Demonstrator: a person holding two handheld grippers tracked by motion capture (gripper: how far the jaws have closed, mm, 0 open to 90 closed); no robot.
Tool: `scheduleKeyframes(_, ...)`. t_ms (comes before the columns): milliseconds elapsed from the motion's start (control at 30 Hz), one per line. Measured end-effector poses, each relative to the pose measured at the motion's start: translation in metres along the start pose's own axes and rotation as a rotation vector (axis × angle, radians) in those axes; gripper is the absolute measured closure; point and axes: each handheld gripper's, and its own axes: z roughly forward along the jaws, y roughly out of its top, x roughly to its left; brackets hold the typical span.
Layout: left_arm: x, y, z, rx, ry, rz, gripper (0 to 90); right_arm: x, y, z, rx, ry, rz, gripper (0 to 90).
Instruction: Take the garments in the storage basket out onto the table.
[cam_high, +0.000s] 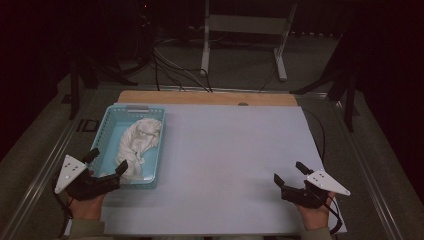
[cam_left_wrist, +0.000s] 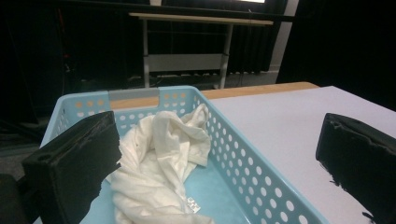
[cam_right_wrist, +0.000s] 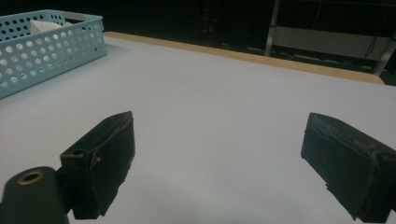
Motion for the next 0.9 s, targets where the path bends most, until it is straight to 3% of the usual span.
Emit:
scheduleKeyframes(533,0.003,0.001,0.001,0.006,0.023,-0.015,0.0,-0.002,-0.001,-0.002,-0.022,-0.009,0.019,9.9)
scheduleKeyframes(900,0.006,0.011,0.007,0.001,-0.005,-0.049,0.0,-0.002,-0.002,-0.001,-0.019,-0.019,0.019,9.9)
